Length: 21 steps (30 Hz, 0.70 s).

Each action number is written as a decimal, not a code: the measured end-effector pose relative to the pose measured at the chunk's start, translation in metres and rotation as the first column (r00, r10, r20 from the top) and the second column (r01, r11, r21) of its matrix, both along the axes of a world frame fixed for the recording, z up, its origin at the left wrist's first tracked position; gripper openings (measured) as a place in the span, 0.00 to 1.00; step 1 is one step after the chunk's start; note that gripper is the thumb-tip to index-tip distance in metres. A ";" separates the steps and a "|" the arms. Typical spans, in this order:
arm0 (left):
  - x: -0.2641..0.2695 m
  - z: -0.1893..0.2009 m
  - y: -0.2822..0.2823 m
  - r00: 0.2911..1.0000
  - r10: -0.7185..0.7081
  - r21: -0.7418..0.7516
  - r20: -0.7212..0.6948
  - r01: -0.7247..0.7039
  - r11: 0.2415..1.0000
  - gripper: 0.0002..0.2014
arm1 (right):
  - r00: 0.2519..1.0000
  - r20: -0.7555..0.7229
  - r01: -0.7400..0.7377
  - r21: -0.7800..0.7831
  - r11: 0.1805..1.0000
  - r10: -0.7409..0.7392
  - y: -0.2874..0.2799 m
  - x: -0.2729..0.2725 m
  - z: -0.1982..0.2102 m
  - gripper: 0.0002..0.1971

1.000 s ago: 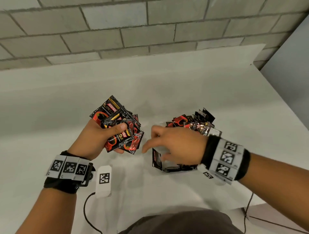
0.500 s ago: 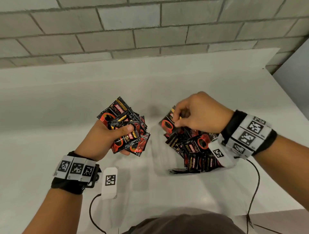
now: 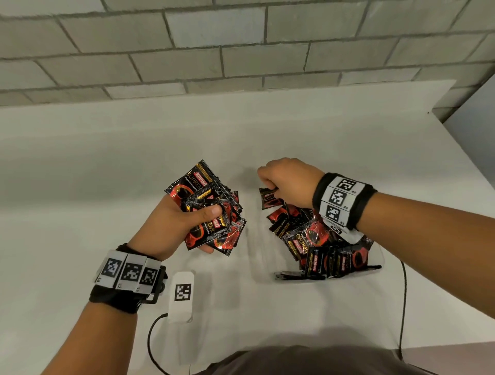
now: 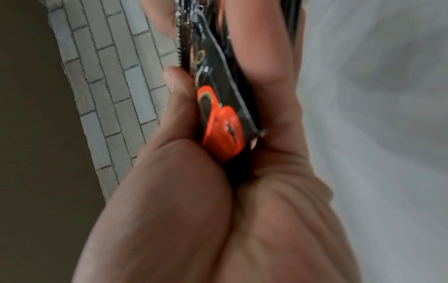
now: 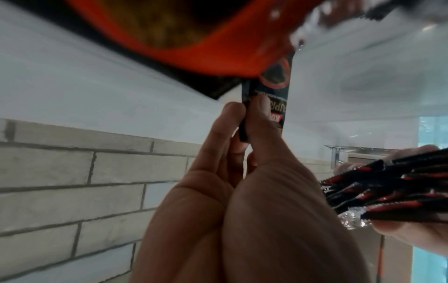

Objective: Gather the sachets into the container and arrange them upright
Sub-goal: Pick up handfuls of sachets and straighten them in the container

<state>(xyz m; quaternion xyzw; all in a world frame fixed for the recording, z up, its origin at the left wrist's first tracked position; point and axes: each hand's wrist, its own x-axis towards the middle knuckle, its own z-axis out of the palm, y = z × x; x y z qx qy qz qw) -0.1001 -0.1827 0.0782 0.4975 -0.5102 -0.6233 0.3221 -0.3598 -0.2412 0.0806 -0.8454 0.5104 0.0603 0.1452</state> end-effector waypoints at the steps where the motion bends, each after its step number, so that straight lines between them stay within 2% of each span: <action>1: 0.000 0.000 0.000 1.000 -0.001 0.000 0.000 0.001 1.000 0.16 | 1.000 0.009 0.021 0.002 1.000 -0.021 -0.001 -0.002 -0.003 0.12; 5: -0.001 -0.001 0.001 1.000 -0.009 -0.004 0.005 0.009 1.000 0.15 | 0.994 0.042 0.099 0.026 0.995 -0.100 -0.003 -0.005 -0.006 0.11; 10: -0.002 0.001 0.001 1.000 -0.012 0.004 0.005 0.012 1.000 0.17 | 0.955 0.198 0.203 0.096 0.974 -0.219 -0.009 -0.009 0.004 0.06; 21: -0.024 0.001 -0.006 0.994 -0.113 0.004 0.007 0.113 0.994 0.18 | 0.927 0.268 0.254 0.064 0.965 -0.262 -0.005 -0.011 -0.004 0.05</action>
